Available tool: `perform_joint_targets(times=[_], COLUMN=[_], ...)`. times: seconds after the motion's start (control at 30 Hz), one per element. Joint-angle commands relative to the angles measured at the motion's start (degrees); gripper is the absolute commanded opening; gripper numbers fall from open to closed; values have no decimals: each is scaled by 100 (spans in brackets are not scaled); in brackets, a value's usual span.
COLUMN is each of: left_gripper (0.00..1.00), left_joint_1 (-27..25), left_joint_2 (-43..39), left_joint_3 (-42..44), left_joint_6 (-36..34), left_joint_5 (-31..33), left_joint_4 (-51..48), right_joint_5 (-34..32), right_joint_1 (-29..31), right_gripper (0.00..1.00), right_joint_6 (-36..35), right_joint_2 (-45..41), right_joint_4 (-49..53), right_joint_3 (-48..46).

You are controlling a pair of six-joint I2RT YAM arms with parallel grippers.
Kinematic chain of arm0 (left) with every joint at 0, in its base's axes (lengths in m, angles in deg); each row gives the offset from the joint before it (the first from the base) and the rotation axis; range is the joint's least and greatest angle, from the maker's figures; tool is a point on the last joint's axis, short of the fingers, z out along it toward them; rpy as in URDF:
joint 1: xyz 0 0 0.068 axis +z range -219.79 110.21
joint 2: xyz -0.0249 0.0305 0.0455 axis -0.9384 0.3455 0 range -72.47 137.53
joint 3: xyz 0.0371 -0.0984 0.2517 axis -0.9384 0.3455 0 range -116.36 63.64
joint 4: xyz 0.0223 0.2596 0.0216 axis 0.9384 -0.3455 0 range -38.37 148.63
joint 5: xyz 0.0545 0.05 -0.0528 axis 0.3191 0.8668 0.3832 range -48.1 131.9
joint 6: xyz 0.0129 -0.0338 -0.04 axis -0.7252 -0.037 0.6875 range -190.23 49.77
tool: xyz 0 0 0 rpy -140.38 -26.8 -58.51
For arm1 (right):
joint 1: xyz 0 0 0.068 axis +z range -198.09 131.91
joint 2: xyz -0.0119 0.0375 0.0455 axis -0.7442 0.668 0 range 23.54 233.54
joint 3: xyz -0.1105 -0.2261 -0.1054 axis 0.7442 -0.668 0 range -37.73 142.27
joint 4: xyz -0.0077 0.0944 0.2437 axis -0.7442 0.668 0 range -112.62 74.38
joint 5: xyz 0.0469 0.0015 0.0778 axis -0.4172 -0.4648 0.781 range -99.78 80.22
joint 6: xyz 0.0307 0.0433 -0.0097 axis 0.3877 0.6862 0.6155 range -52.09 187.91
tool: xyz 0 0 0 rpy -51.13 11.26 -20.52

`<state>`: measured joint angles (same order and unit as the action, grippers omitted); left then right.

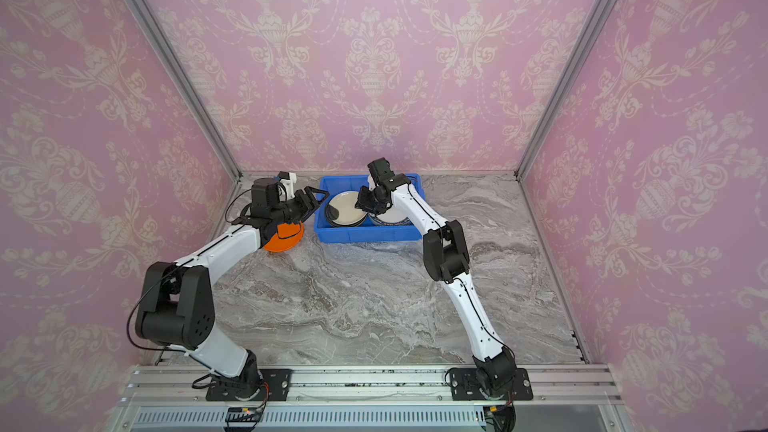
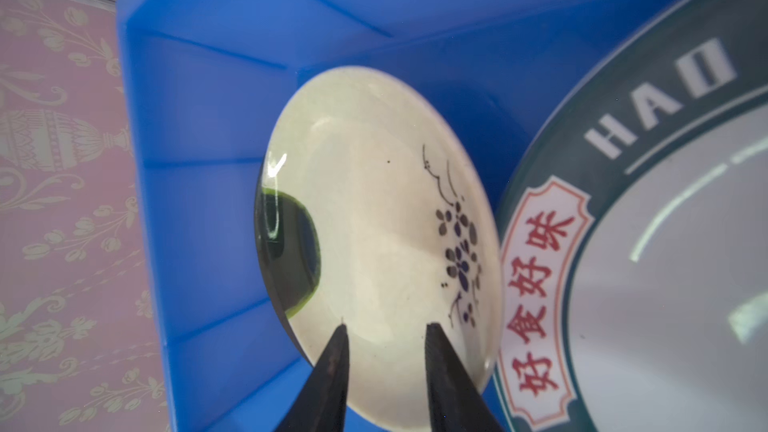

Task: Place the plates into the plastic bin on the countertop
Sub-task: 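Lower the cream plate against the blue-floral plate in the bin with the right gripper, then open the right gripper and lift it while the left gripper reaches the orange plate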

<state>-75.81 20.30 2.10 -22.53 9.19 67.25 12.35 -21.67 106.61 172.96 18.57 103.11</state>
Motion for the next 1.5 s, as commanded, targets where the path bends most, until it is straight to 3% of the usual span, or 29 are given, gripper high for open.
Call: perform_joint_targets(times=[0.0,0.2,0.43,0.6,0.77,0.93,1.13,1.47], left_gripper=[71,71,71,70,69,68,66,57], left_joint_1=[115,171,241,378,717,1441,2134,2430], left_joint_2=[-284,-393,-468,-642,-1183,-1721,-2331,-1901], left_joint_3=[131,249,411,966,1783,2756,3603,3662], left_joint_6=[-59,-98,-209,-9,313,895,1410,1527], left_joint_5=[14,114,244,509,855,590,366,317], left_joint_4=[-132,-215,-320,-53,146,684,912,1149], right_joint_5=[171,528,1076,1647,1799,2177,2145,2307], right_joint_1=[45,88,-29,-116,-121,-178,-211,-295], right_gripper=[31,30,30,30,31,31,30,28], right_joint_6=[193,468,724,1056,1169,1431,1245,1390], right_joint_2=[218,224,-492,-1380,-2450,-3124,-3481,-3538], right_joint_4=[-168,-686,-1413,-2453,-3157,-3714,-3700,-4143], right_joint_3=[146,-24,-363,-1095,-2244,-3293,-3959,-4429])
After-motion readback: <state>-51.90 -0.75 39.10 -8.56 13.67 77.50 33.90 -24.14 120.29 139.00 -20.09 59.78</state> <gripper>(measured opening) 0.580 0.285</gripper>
